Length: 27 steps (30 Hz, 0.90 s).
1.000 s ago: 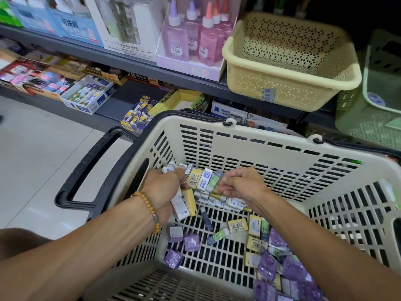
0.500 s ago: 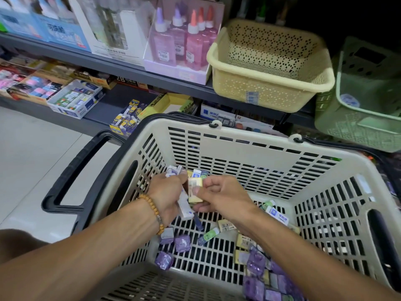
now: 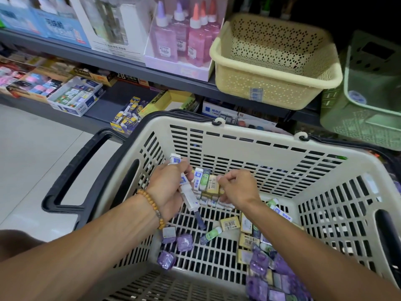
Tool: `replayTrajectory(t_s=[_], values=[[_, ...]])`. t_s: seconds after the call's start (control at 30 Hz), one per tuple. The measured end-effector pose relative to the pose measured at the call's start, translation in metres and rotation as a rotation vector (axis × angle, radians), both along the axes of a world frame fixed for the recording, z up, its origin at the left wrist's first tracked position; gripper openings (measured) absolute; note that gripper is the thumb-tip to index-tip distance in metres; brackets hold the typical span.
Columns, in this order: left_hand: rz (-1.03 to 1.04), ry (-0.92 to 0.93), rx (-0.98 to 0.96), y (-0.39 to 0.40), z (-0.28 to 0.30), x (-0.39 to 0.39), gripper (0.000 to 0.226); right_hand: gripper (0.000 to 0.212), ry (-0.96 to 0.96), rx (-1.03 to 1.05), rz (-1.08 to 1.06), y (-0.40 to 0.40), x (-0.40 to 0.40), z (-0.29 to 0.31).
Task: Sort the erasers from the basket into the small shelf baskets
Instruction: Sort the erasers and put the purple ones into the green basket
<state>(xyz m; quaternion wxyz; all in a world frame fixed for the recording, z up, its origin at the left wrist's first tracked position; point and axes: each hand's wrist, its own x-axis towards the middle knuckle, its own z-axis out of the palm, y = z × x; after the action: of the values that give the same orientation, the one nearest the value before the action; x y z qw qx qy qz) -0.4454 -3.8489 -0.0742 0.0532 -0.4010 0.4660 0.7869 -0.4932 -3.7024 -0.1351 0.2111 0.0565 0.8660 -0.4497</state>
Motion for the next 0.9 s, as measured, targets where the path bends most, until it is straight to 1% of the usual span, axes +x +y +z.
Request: replayTrajectory(t_s=[0.03,0.07,0.1,0.13,0.2,0.27,0.33,0.43,0.53,0.6,0.73,0.83,0.9], values=[[0.012,0.019,0.009,0.001,0.0,-0.001,0.022,0.03,0.046,0.048,0.027,0.002,0.001,0.002],[0.02,0.035,0.011,0.001,0.001,-0.001,0.021,0.034,0.069,0.051,0.047,0.003,0.003,0.006],[0.029,0.049,0.013,0.001,0.0,-0.002,0.02,0.036,0.044,-0.006,0.066,0.004,0.006,0.011],[0.037,0.062,0.016,0.002,0.0,-0.003,0.018,0.036,-0.034,-0.116,0.099,0.004,0.01,0.017],[0.044,0.089,0.02,0.004,0.0,-0.005,0.017,0.034,-0.262,-0.352,0.193,0.002,0.02,0.028],[0.025,0.105,0.014,0.008,0.0,-0.005,0.014,0.024,-0.418,-0.496,0.245,0.0,0.028,0.034],[0.02,0.11,0.023,0.01,0.0,-0.004,0.012,0.012,-0.492,-0.568,0.202,0.003,0.03,0.036],[0.034,0.036,-0.015,0.01,-0.002,-0.004,0.007,0.009,-0.534,-0.537,0.132,0.026,0.023,0.035],[-0.028,-0.064,-0.084,0.005,-0.006,-0.004,0.022,0.007,-0.394,-0.317,0.105,0.052,0.011,0.028],[-0.142,-0.105,-0.142,0.004,-0.008,-0.002,0.024,0.007,-0.314,-0.236,0.053,0.062,0.002,0.021],[-0.367,-0.115,-0.241,0.005,-0.011,0.005,0.011,0.012,-0.317,-0.187,0.045,0.057,-0.013,0.008],[-0.452,-0.097,-0.298,0.003,-0.015,0.007,0.015,0.004,-0.321,-0.196,0.011,0.041,-0.018,0.0],[-0.474,-0.098,-0.33,0.003,-0.018,0.006,0.016,0.01,-0.304,-0.216,-0.053,0.035,-0.018,-0.004]])
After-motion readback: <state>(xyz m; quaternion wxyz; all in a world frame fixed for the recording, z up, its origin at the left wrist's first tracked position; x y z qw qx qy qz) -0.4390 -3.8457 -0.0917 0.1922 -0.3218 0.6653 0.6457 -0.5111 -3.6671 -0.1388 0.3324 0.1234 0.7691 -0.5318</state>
